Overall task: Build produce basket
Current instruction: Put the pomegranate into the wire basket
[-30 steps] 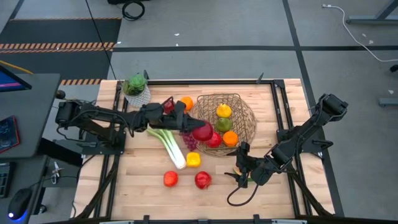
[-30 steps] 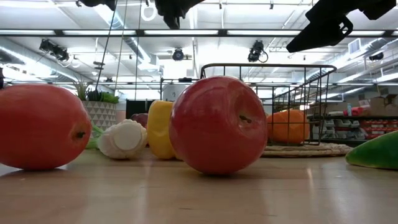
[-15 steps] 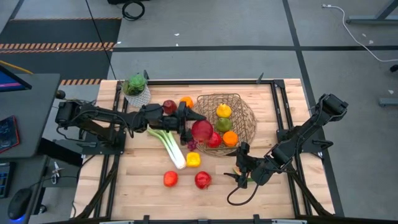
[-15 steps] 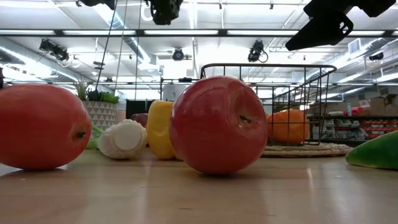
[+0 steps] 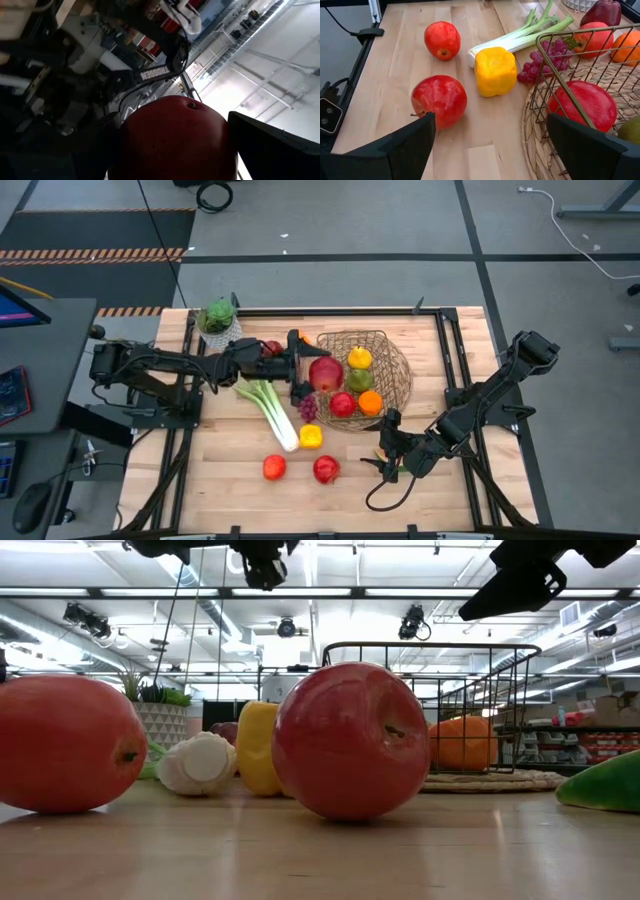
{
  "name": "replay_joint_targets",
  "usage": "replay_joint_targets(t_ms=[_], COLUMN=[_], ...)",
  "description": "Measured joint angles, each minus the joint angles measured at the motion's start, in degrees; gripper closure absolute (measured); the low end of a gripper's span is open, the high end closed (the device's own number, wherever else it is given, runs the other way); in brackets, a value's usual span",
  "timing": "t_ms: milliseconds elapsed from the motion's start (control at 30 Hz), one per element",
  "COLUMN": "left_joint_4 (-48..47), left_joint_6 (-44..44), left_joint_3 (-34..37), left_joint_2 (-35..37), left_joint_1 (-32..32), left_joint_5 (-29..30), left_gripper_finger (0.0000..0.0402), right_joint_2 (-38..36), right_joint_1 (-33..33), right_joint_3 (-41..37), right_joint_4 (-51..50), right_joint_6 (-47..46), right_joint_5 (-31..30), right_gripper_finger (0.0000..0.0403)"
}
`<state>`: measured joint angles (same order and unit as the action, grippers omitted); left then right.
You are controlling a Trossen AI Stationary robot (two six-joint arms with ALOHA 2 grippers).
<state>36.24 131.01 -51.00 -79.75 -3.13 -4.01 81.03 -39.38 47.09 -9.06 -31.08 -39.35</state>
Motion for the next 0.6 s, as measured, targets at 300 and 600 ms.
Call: replay_joint_targets(t_ms=[300, 600], left_joint_4=[-0.02, -0.1], left_joint_6=[-30.01, -67.5], left_joint_3=[-0.02, -0.02], left_joint_2=[0.0, 0.0], left_joint_1=[-0.21, -0.28], left_joint_5=[-0.05, -0.04], left_gripper_finger=[0.0033, 0.0033], right_joint_2=[0.0, 0.0], right_joint_1=[0.0, 0.0], right_joint_3=[0.0, 0.0], right_joint_4=[-0.02, -0.02], right_joint_6=[0.14, -0.47], right_joint_5=[-0.02, 0.0], right_gripper_finger=[0.0019, 0.0019])
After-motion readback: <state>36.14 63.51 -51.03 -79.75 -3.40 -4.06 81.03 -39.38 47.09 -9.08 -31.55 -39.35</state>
